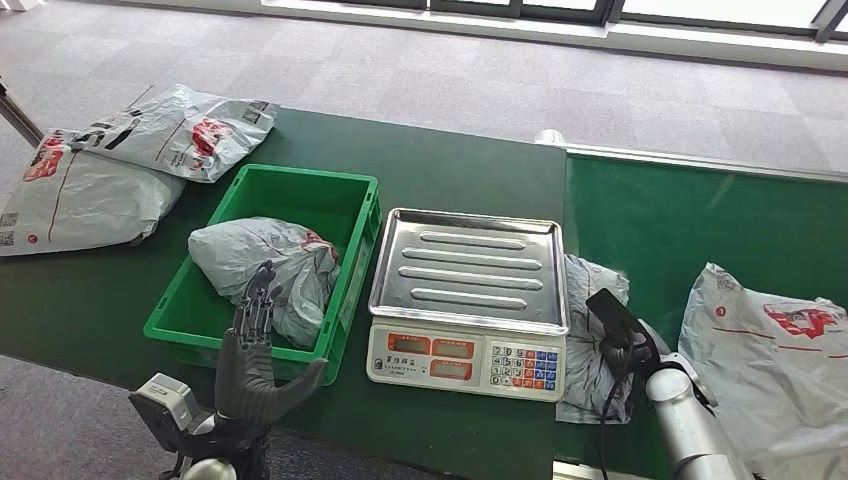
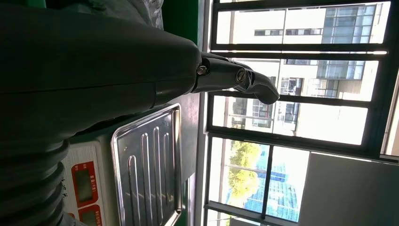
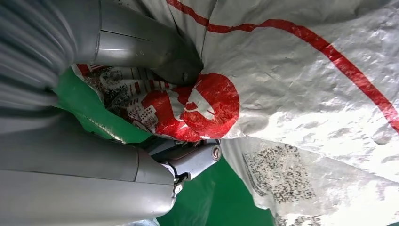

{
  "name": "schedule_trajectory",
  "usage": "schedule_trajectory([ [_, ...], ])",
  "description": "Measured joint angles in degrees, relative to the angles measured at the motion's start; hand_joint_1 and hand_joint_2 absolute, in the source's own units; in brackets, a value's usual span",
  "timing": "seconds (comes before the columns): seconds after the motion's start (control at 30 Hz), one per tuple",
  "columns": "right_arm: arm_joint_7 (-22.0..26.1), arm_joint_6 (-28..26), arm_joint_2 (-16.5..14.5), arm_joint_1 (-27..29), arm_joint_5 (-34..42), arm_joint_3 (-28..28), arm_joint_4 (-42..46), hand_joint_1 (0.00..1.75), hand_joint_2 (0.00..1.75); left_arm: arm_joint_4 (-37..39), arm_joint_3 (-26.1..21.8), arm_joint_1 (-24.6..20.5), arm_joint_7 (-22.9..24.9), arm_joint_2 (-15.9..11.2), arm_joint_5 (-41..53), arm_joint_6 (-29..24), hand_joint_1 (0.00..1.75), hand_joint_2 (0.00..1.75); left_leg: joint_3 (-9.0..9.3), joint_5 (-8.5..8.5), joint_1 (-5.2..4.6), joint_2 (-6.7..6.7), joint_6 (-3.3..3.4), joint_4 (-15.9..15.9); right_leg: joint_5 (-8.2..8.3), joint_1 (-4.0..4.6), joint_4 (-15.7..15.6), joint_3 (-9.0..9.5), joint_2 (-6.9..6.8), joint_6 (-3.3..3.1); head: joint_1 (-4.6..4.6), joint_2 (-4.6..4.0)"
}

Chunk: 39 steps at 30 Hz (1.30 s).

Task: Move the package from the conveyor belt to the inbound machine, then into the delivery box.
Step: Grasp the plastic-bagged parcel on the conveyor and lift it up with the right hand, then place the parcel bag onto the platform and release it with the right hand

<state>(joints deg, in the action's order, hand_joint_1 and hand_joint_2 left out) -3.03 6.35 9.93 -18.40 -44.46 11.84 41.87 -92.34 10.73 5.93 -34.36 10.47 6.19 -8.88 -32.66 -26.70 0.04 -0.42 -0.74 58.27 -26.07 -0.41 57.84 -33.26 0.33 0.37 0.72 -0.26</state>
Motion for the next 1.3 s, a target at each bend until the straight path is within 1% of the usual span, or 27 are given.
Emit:
schedule_trajectory([
  [0.07,0.7,-0.4,0.2,-0.3,0.8,-0.1,-0.4,1.75,1.75,0.0,0.0,0.0,0.0,0.0,0.0,0.0,0.0,1.75,-0.03,0.0,0.0,-0.02,0.01,0.0,-0.01,-0.01,0.0,0.0,-0.02,0.01,0.01,0.0],
  [0.13,2.5,-2.2,0.3,-0.6,2.9,-0.1,-0.8,1.75,1.75,-0.1,0.0,0.1,0.1,0.0,0.0,-0.2,0.0,1.75,-0.06,0.0,-0.01,-0.04,0.01,0.0,0.0,-0.02,0.0,0.01,-0.04,0.02,0.0,0.0],
  [0.17,4.5,-4.5,0.3,-0.5,5.0,0.1,-0.7,1.75,1.75,-0.3,0.0,0.3,0.1,0.0,0.0,-0.5,0.0,1.75,-0.11,0.01,-0.03,-0.06,0.02,0.0,0.01,-0.04,0.0,-0.01,-0.06,0.03,0.0,0.0],
  [0.23,10.9,-11.5,0.0,0.7,12.0,1.1,1.2,1.75,1.75,-1.0,0.0,1.1,-0.1,0.0,0.0,-1.4,0.0,1.75,-0.3,0.04,-0.08,-0.12,0.03,0.0,0.06,-0.1,0.0,-0.18,-0.1,0.07,0.0,0.0],
  [0.3,17.3,-18.2,-0.7,2.2,20.1,3.0,5.9,1.75,1.75,-1.7,-0.1,2.0,-0.5,0.0,0.0,-2.3,0.0,1.75,-0.46,0.07,-0.12,-0.14,0.03,0.0,0.1,-0.14,0.0,-0.37,-0.11,0.1,0.01,0.0],
  [0.37,21.1,-21.9,-1.4,3.3,25.7,4.9,11.0,1.75,1.75,-2.0,-0.1,2.5,-1.0,0.0,-0.1,-3.0,0.0,1.75,-0.5,0.08,-0.1,-0.15,0.02,0.0,0.1,-0.12,0.0,-0.44,-0.11,0.1,0.01,0.0],
  [0.5,27.2,-25.7,-2.4,6.2,33.2,7.7,19.8,1.75,1.75,-2.1,-0.1,2.8,-1.9,-0.1,-0.4,-4.0,0.0,1.75,-0.52,0.06,-0.09,-0.18,0.01,0.0,0.04,-0.1,0.0,-0.48,-0.12,0.06,0.01,0.0],
  [0.57,29.3,-26.9,-2.9,7.6,35.4,8.6,23.3,1.75,1.75,-2.1,-0.1,2.9,-2.2,-0.2,-0.6,-4.3,0.0,1.75,-0.54,0.05,-0.09,-0.18,0.0,-0.1,0.01,-0.1,0.0,-0.5,-0.12,0.05,0.0,0.0],
  [0.77,30.8,-28.0,-3.7,10.2,36.9,9.9,29.7,1.75,1.75,-1.9,-0.1,2.9,-2.5,-0.3,-0.9,-4.5,0.0,1.75,-0.56,0.04,-0.09,-0.15,-0.01,-0.1,0.0,-0.1,0.0,-0.55,-0.1,0.04,0.01,0.0],
  [0.87,34.2,-30.7,-4.8,11.1,38.9,10.8,32.5,1.75,1.75,-1.9,-0.1,2.9,-2.7,-0.3,-1.0,-4.7,0.0,1.75,-0.55,0.04,-0.09,-0.16,-0.01,-0.1,0.0,-0.1,0.0,-0.54,-0.11,0.04,0.01,0.0],
  [0.97,37.8,-33.1,-7.0,12.5,40.8,11.6,37.4,1.75,1.75,-1.7,0.0,2.8,-3.0,-0.3,-1.0,-4.8,0.0,1.75,-0.56,0.04,-0.08,-0.16,-0.02,-0.1,0.0,-0.09,0.0,-0.55,-0.1,0.03,0.01,0.0],
  [1.0,37.7,-32.6,-7.7,12.8,40.6,11.5,39.0,1.75,1.75,-1.6,0.0,2.8,-3.3,-0.3,-1.0,-4.8,0.0,1.75,-0.64,0.03,-0.07,-0.14,-0.03,-0.1,0.0,-0.08,0.0,-0.54,-0.07,0.03,0.01,0.0],
  [1.07,34.6,-28.9,-8.4,12.9,37.8,10.1,41.2,1.75,1.75,-1.4,0.0,2.6,-3.9,-0.3,-0.9,-4.6,0.0,1.75,-0.85,-0.01,-0.06,-0.05,-0.08,-0.1,-0.03,-0.07,0.1,-0.52,0.01,-0.01,0.01,0.0],
  [1.13,27.4,-22.1,-8.4,11.1,31.4,6.5,41.2,1.75,1.75,-1.1,0.0,1.9,-4.3,-0.4,-0.4,-4.1,0.0,1.75,-0.96,-0.05,-0.04,0.13,-0.16,-0.1,-0.01,-0.05,0.1,-0.55,0.17,-0.12,0.0,0.0],
  [1.2,19.1,-13.5,-8.3,7.3,23.7,1.2,38.5,1.75,1.75,-0.8,0.0,0.6,-4.7,-0.6,0.2,-3.6,0.0,1.75,-0.96,0.02,-0.01,0.33,-0.23,-0.2,0.11,-0.02,0.1,-0.62,0.36,-0.22,0.0,0.0],
  [1.23,16.3,-9.6,-8.2,5.0,20.5,-1.4,36.5,1.75,1.75,-0.7,0.0,-0.1,-4.8,-0.7,0.6,-3.4,0.0,1.75,-0.92,0.09,0.01,0.4,-0.24,-0.2,0.18,0.0,0.1,-0.65,0.43,-0.24,0.0,0.0],
  [1.27,14.7,-6.1,-8.2,2.6,18.1,-4.1,33.8,1.75,1.75,-0.6,0.0,-0.7,-4.7,-0.8,0.9,-3.3,0.0,1.75,-0.88,0.19,0.03,0.39,-0.26,-0.2,0.25,0.02,0.1,-0.68,0.43,-0.23,0.0,0.0],
  [1.3,14.2,-3.9,-8.6,-0.7,16.7,-6.6,30.3,1.75,1.75,-0.5,0.0,-1.5,-4.4,-0.8,1.3,-3.2,0.0,1.75,-0.89,0.35,0.04,0.33,-0.29,-0.2,0.37,0.03,0.1,-0.83,0.38,-0.26,0.0,0.0],
])
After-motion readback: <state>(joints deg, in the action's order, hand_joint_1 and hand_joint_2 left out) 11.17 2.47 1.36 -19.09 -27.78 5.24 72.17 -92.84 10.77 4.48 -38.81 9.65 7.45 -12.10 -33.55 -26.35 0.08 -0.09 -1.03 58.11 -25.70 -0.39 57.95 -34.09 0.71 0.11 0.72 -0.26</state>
